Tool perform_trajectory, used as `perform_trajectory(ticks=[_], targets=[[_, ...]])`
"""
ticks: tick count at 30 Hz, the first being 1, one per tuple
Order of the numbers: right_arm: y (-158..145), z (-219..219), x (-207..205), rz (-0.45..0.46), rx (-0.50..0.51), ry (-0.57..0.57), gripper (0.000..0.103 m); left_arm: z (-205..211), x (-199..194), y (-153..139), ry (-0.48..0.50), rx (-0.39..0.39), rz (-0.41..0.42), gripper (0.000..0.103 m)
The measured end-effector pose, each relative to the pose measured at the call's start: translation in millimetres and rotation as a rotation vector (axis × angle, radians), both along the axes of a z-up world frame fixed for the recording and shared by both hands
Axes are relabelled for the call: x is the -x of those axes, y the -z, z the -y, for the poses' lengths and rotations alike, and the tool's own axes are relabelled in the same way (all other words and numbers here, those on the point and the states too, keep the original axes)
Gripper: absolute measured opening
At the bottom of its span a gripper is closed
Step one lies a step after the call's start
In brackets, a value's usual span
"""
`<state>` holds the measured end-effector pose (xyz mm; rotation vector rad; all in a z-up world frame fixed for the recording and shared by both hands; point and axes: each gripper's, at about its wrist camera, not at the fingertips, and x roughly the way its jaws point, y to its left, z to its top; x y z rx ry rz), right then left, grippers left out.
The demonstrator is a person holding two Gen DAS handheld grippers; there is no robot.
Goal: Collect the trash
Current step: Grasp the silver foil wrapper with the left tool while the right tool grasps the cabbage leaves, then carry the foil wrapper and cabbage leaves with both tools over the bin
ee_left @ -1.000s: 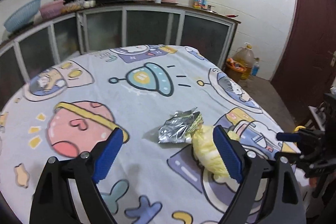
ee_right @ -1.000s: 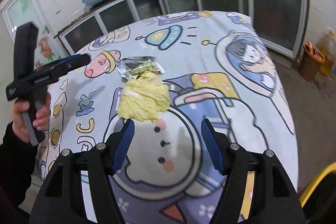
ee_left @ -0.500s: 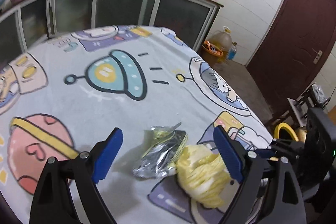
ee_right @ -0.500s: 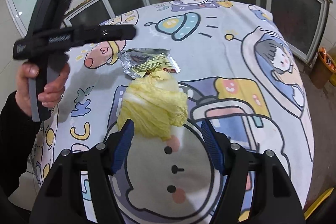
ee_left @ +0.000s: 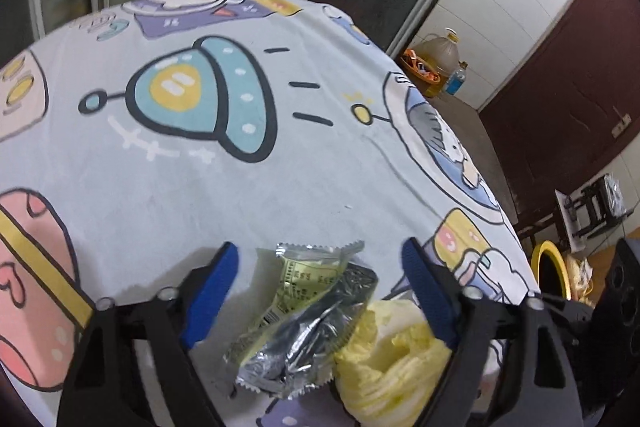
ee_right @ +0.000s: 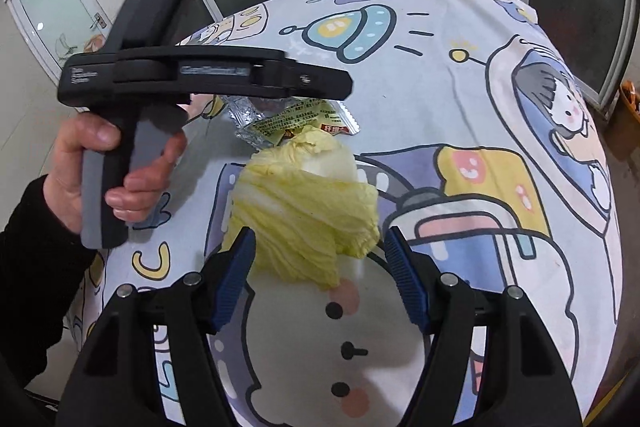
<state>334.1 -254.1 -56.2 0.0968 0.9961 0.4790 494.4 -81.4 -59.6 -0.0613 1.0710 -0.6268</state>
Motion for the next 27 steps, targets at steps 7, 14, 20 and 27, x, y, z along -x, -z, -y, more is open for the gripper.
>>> perform_trajectory(ticks=[7,14,20,27], targets=[[7,-11,-8,-0.041,0.031,-0.003,0.015,-1,-4,11,-0.031,-0.006,-0.026,0.033],[-3,-5,-2,-0.082,-0.042,0.007,0.005,-14,2,0,-0.053,0.071,-0.036,0.007],[-28,-1,28,-0.063,-0.107,-0.015,0.005,-26,17,-25,-0.069,0.109,0.003,0.006],[-58,10,63,-0.021,-0.146,-0.009,0.005,-40,48,-58,-0.089,0.137,0.060,0.006]])
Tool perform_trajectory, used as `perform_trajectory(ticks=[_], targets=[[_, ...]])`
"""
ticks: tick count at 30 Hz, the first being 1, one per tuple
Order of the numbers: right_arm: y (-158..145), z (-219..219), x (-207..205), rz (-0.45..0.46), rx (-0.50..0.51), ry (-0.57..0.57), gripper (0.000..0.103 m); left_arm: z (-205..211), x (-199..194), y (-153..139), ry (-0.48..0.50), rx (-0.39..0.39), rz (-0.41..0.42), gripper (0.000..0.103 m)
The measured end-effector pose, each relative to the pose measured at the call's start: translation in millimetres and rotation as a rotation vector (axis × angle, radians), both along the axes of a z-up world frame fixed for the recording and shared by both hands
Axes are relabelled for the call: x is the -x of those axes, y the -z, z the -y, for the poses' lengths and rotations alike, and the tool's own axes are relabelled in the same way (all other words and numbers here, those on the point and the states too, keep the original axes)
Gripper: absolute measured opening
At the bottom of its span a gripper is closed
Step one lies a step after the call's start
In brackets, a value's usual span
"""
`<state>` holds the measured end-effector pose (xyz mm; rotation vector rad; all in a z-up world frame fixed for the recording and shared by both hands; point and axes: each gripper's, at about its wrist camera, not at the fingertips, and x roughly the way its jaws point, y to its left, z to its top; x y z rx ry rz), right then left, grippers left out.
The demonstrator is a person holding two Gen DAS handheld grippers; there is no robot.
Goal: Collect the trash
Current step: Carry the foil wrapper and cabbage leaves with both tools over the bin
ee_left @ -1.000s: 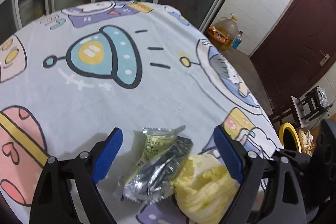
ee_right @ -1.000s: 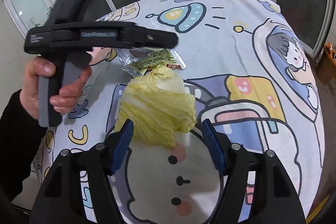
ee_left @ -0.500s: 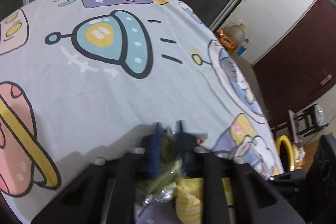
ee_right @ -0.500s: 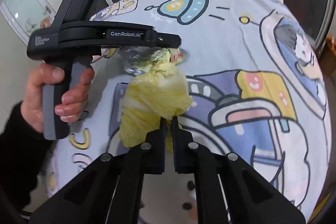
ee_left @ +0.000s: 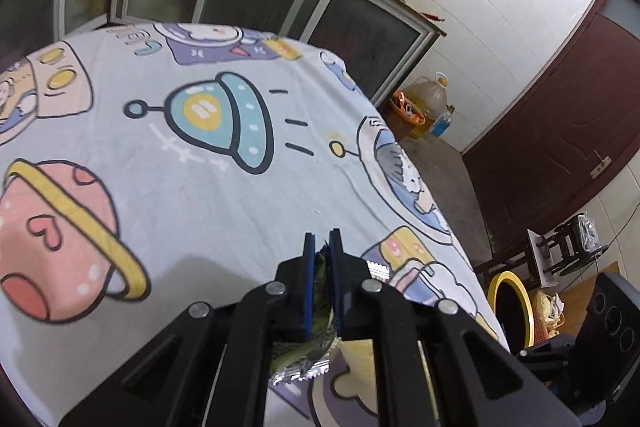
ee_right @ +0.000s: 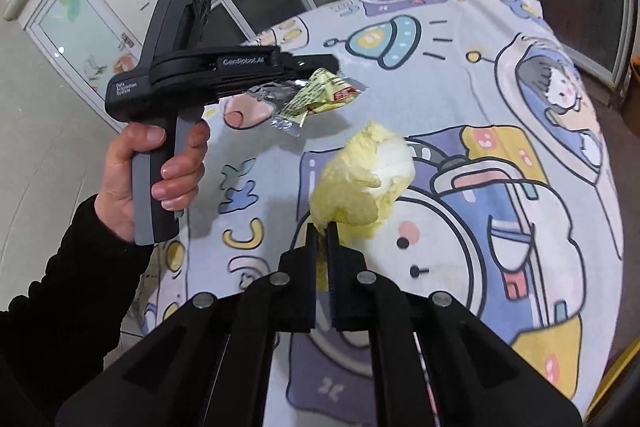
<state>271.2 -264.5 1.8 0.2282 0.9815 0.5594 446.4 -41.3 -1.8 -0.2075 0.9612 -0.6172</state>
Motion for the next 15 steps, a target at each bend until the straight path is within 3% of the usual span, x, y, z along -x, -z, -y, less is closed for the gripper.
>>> perform_trajectory(ticks=[15], targets=[[-51,67,75,0.090,-0.097,0.107,0.005,-4,111,-56,-0.102,-0.051,0.175,0.006]])
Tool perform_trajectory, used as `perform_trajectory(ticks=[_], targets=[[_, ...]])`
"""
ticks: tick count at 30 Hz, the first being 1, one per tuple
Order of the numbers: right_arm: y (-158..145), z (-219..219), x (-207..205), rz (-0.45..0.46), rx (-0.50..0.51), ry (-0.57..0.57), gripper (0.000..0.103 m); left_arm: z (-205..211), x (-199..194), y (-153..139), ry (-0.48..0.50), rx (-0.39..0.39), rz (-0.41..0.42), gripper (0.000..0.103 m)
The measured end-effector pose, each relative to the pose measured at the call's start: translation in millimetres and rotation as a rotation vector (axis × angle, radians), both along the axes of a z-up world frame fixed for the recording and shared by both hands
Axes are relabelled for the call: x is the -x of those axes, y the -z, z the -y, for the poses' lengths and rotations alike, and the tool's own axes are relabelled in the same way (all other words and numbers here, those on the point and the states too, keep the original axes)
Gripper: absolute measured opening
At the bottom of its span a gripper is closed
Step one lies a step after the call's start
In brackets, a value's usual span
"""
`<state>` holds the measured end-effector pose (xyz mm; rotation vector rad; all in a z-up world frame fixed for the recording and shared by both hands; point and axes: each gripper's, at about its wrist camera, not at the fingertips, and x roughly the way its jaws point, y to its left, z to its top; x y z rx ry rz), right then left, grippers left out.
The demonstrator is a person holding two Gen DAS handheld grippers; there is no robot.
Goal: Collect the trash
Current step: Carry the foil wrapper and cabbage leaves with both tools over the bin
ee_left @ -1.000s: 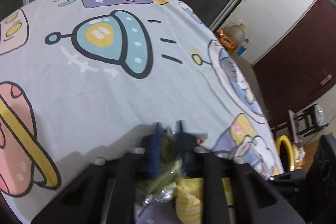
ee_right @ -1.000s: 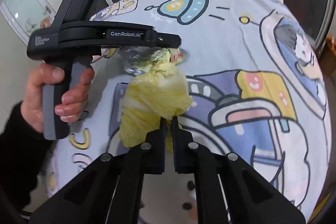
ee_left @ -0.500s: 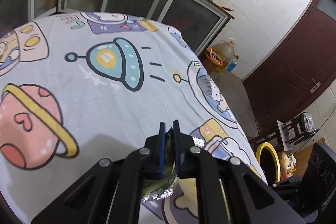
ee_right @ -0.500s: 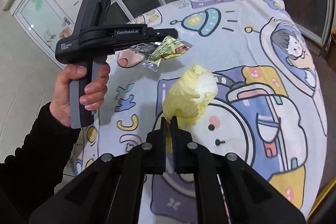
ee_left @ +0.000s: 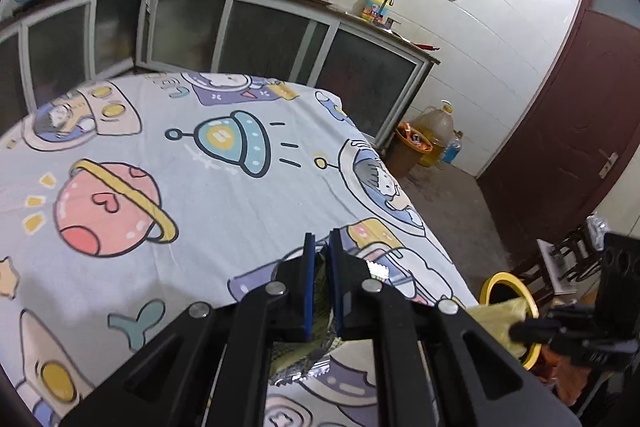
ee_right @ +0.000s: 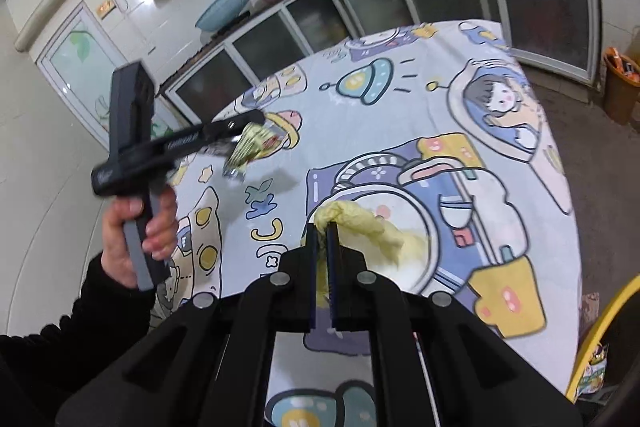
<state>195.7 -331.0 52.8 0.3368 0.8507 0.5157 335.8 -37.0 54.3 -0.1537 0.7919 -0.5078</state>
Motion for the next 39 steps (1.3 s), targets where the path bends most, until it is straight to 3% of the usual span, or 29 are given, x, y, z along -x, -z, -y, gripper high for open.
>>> perform_trajectory(ticks=[14,39], targets=[[-21,72,61,0.064,-0.020,0.129,0.005,71,92,-25,0.103,-0.012,0.094,0.006],[3,233,151,0.097,-0.031,0.479,0.005,265,154,-23,0.436,-0.061,0.150,0.006]])
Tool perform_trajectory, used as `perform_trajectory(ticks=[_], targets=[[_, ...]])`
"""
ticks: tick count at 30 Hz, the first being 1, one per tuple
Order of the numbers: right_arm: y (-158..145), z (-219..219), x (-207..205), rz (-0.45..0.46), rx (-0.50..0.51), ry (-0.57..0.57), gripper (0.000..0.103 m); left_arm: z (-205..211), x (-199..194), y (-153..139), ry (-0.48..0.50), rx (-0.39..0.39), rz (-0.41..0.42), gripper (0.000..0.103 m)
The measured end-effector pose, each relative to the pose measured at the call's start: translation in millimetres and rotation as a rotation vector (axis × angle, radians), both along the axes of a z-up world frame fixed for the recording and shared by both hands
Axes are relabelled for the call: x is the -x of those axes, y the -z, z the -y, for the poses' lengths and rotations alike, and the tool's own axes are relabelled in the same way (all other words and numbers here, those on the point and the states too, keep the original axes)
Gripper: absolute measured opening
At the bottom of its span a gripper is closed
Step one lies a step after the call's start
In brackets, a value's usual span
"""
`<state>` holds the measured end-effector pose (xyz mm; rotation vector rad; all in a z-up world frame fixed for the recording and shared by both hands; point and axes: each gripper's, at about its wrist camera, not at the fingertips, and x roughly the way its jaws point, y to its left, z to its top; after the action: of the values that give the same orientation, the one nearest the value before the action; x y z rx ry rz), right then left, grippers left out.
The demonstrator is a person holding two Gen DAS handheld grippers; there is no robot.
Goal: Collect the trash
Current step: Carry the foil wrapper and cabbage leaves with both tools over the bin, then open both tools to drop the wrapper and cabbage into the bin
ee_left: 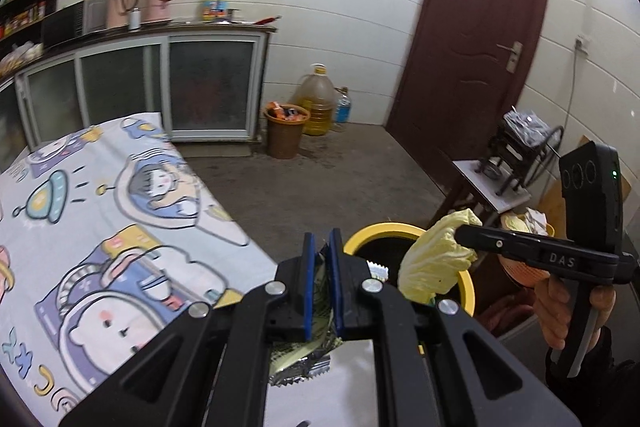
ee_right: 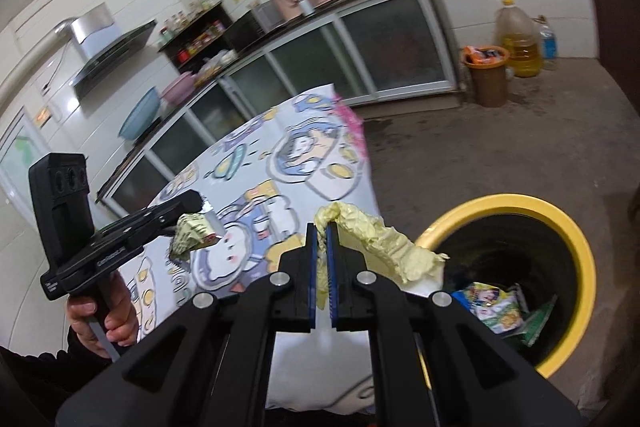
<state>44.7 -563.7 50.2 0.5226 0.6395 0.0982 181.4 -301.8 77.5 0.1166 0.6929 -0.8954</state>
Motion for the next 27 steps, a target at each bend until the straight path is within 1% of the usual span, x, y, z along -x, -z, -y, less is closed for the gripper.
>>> perform_trajectory(ticks=[7,16,21,27], targets=[[17,36,16,-0.026,0.011,0.101,0.005,40,9,5,0.053,-0.012,0.024,0.007],[49,65,24,-0.082,-0.018,0.162,0.005,89,24,16,0.103,-0.041,0.075,0.007],[68,77,25,-0.124,-0.032,0.199,0.005,112,25,28,0.141,-0.053,0.053,0.007],[81,89,29,-0.167,-0.045,0.236,0.006,137,23,46,0.159,-0.079,0.013,0.007]])
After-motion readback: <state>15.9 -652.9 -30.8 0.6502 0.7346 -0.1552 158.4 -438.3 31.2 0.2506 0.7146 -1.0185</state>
